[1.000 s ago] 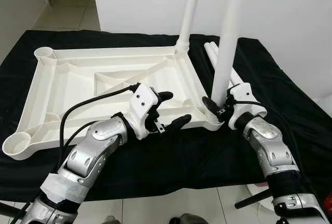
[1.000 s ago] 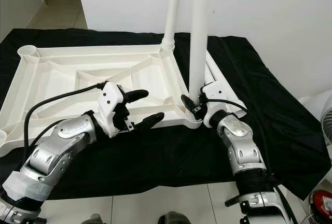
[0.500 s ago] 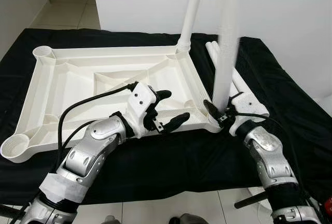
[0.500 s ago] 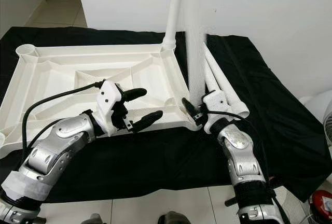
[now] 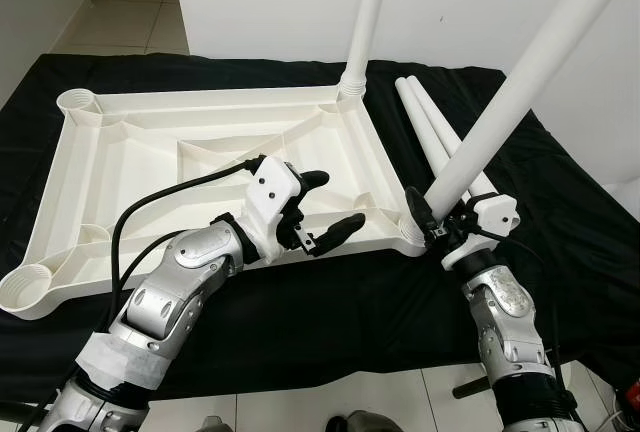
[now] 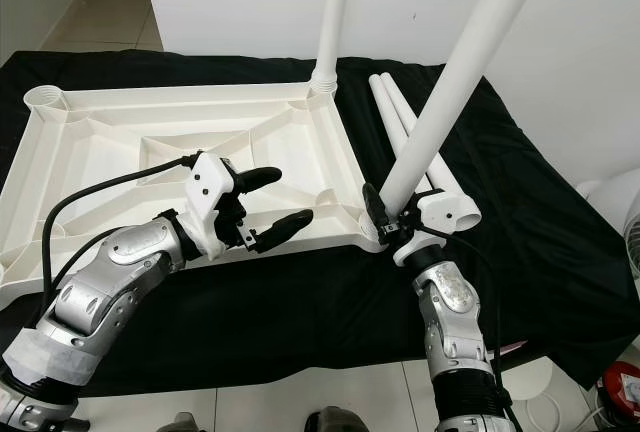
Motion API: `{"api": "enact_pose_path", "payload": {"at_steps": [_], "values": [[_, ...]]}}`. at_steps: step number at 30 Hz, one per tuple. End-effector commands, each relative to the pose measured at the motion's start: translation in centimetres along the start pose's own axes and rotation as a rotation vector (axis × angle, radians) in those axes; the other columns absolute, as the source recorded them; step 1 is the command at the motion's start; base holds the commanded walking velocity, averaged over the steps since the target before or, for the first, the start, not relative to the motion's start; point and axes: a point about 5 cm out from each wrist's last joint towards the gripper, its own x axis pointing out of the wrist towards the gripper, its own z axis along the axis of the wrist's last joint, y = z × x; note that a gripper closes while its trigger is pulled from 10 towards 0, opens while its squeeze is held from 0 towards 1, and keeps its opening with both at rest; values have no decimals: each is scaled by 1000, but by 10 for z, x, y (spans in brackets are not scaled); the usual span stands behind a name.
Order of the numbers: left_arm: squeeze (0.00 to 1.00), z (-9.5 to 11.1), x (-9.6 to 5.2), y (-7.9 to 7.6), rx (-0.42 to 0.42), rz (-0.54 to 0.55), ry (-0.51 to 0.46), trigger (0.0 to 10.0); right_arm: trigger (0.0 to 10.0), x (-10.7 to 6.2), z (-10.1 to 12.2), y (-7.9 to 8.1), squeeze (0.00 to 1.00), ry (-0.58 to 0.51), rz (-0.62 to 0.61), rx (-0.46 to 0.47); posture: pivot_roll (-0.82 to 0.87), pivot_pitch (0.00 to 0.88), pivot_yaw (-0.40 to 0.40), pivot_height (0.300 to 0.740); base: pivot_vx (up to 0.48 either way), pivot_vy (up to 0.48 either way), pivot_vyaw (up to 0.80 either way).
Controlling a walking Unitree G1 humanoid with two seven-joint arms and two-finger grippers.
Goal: Building children table
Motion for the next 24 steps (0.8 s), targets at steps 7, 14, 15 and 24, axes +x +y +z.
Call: {"api": "enact_pose_path", "payload": {"at_steps": [7,14,15,24], "values": [[0,2,1,-2,1,-71,-5,10000,10000,-6,-42,-1,0,265,-92,137,72,33,-38,740,0,0,0],[0,2,1,-3,4,-68,-5,10000,10000,-3,-41,-1,0,259,-111,152,73,32,-42,740,0,0,0],[0,2,1,-3,4,-68,-5,10000,10000,-2,-39,2,0,243,-90,132,73,31,-42,740,0,0,0],[0,0,2,-3,15,-63,3,10000,10000,-4,-40,7,0,248,-59,61,69,24,-43,740,0,0,0]]}}
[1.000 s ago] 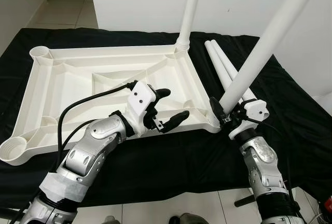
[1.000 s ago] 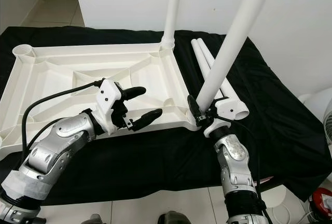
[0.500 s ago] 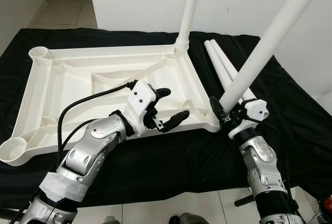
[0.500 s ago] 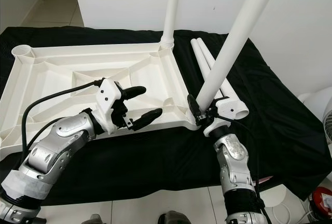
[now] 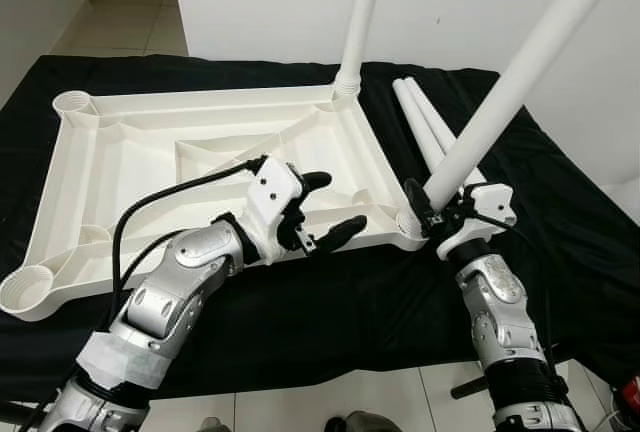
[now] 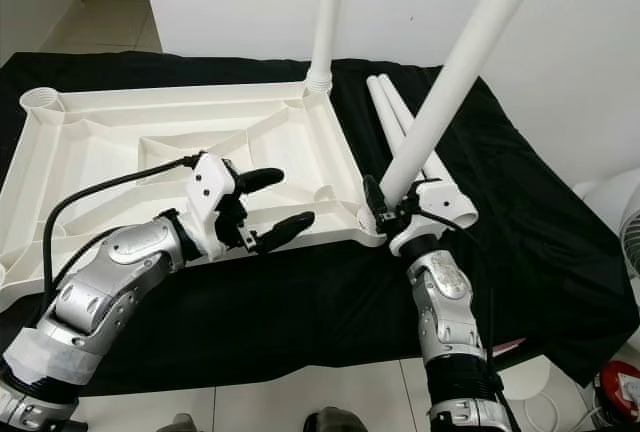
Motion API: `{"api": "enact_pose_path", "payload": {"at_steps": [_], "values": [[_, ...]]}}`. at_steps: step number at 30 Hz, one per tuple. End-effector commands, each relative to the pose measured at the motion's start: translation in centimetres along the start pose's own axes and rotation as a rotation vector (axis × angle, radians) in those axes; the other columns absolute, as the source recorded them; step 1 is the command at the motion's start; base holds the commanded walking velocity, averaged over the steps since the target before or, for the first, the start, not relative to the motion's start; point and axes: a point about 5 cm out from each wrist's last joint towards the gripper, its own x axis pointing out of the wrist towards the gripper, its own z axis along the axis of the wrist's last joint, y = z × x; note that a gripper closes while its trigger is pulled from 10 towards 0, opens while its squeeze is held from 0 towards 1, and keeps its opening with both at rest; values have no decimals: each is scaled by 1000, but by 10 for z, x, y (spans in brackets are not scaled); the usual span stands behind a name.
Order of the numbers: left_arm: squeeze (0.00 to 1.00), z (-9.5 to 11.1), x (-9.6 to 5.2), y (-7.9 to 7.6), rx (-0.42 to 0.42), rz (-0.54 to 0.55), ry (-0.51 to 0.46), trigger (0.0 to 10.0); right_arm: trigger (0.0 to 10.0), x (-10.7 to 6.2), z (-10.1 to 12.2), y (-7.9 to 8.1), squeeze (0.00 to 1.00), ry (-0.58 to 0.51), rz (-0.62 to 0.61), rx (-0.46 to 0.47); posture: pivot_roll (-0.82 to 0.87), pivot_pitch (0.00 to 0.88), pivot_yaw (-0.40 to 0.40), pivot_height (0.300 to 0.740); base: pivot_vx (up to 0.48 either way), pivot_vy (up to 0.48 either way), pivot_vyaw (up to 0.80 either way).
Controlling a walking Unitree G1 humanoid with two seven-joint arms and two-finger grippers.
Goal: Building children table
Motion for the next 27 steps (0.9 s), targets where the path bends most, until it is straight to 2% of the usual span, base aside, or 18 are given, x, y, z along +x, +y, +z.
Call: {"api": "enact_pose_path", "payload": {"at_steps": [1,5,7,13,20,22,25,26,27], "values": [[0,0,2,-3,7,-65,0,10000,10000,-17,-41,6,0,210,2,16,69,24,-43,740,0,0,0],[0,0,2,-3,-1,-66,-4,10000,10000,-16,-32,11,0,158,39,-24,66,20,-41,740,0,0,0],[0,1,3,-3,-5,-68,-6,10000,10000,-9,-15,18,0,85,87,-90,65,13,-42,740,0,0,0],[0,0,3,-3,-6,-72,-8,10000,10000,-8,-13,21,0,74,117,-151,65,2,-45,740,0,0,0],[0,0,3,-5,-6,-76,-7,10000,10000,-14,-18,23,0,92,132,-147,67,0,-52,740,0,0,0],[0,0,2,-5,-14,-78,-12,10000,10000,-11,-11,22,0,72,110,-86,66,0,-55,740,0,0,0],[0,0,2,-5,-23,-82,-15,10000,10000,-8,-5,20,0,60,103,-72,62,0,-55,740,0,0,0],[1000,1,2,-6,-28,-85,-17,10000,10000,-7,-1,20,0,53,99,-67,62,0,-55,740,0,0,0],[1000,1,3,-6,-46,-102,-24,10000,10000,-4,5,18,0,59,113,-90,49,0,-56,740,0,0,0]]}}
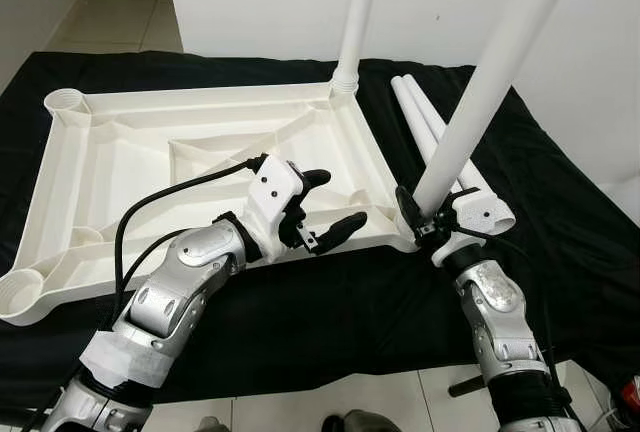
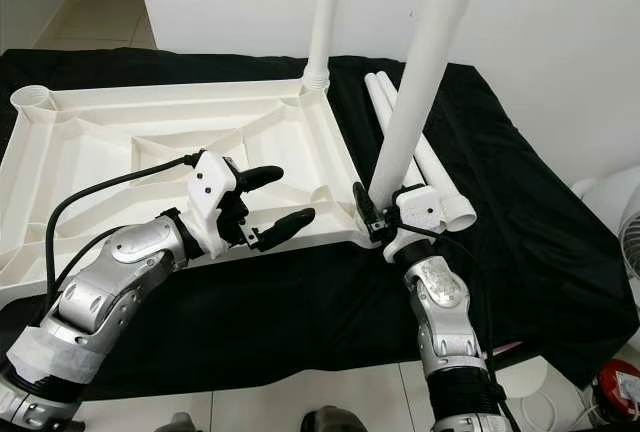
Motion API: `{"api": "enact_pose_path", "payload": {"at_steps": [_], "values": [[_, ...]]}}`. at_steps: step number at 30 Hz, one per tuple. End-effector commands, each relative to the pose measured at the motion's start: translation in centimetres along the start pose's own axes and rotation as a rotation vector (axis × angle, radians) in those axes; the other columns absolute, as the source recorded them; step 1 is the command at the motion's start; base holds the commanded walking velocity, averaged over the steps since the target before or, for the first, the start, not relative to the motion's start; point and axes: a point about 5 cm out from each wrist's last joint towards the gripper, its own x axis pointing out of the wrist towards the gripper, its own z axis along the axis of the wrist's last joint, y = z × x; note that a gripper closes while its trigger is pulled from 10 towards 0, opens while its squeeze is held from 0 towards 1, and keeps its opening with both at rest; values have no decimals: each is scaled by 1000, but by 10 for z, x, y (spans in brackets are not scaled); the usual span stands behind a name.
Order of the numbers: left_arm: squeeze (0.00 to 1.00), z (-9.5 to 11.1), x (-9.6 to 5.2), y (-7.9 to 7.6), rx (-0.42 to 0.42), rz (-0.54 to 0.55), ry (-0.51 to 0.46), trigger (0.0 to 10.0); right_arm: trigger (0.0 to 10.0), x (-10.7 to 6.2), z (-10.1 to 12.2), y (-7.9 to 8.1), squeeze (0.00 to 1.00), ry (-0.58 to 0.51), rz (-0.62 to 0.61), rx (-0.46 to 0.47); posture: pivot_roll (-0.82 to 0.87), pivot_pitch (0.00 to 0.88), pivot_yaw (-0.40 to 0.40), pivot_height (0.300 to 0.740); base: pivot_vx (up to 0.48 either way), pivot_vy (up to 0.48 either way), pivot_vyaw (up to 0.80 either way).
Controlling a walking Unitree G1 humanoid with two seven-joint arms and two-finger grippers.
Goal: Building children table
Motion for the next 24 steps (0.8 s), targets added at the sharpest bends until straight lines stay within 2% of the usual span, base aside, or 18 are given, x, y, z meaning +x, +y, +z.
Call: {"api": "enact_pose_path", "payload": {"at_steps": [1,5,7,10,11,15,16,21,23,24], "values": [[1000,1,0,-5,-20,-98,-6,10000,10000,-1,-9,6,0,71,39,26,49,0,-56,740,0,0,0],[1000,6,5,-5,-43,-145,-35,10000,10000,9,10,-3,0,85,85,-9,45,0,-62,740,0,0,0],[1000,12,9,2,-29,-124,-56,10000,10000,16,23,-6,0,71,123,-24,43,0,-65,740,0,0,0],[1000,16,11,4,-25,-116,-68,10000,10000,18,28,-7,0,66,146,-34,44,0,-67,740,0,0,0],[0,22,13,7,-21,-116,-91,10000,10000,20,32,-9,0,71,181,-55,51,0,-76,740,0,0,0],[0,38,19,12,-30,-112,-151,10000,10000,23,38,-11,0,88,258,-115,58,0,-84,740,0,0,0],[0,48,24,17,-56,-95,-179,10000,10000,23,41,-11,0,93,309,-163,63,0,-85,740,0,0,0],[0,56,29,21,-82,-65,-200,10000,10000,22,44,-11,0,98,355,-201,64,0,-83,740,0,0,0],[0,70,39,23,-131,-58,-216,10000,10000,23,48,-10,0,111,435,-239,73,0,-73,740,0,0,0],[0,70,39,23,-131,-58,-216,10000,10000,23,48,-10,0,111,435,-239,73,0,-73,740,0,0,0]]}}
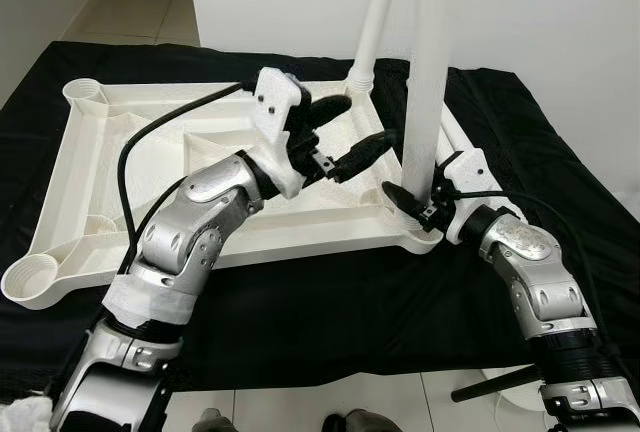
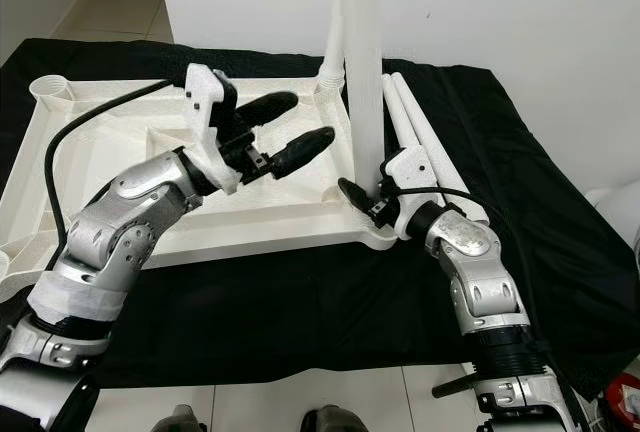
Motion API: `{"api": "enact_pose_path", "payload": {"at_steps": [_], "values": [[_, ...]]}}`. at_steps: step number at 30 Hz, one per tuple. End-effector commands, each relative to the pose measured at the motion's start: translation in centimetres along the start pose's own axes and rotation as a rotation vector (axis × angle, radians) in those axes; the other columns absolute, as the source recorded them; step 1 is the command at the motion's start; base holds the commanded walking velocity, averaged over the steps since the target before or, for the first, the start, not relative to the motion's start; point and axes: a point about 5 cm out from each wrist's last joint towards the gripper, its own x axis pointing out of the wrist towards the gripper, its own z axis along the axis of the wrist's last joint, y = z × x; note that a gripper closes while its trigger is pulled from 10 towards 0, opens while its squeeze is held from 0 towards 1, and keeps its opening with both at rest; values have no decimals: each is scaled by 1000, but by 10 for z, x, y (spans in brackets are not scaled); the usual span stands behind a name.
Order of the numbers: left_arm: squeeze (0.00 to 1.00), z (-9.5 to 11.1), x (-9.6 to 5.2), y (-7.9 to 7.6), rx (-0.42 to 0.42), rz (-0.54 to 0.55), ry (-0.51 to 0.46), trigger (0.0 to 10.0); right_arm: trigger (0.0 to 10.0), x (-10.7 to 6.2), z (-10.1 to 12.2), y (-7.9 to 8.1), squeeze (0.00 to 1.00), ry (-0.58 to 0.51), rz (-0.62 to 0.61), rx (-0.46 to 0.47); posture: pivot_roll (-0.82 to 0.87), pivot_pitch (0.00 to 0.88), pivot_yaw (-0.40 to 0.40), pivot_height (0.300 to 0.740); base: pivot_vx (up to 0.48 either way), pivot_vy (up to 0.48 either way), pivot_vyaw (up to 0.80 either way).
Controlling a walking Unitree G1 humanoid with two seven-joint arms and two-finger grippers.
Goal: Building children table
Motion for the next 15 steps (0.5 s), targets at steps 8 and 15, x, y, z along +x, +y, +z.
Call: {"api": "enact_pose_path", "payload": {"at_steps": [8,15], "values": [[0,21,24,-8,-88,-94,-79,10000,10000,17,15,9,0,-27,96,-15,71,0,-57,740,0,0,0],[0,31,38,-17,-148,-157,-111,10000,10000,27,18,13,0,-40,98,-16,53,0,-23,740,0,0,0]]}}
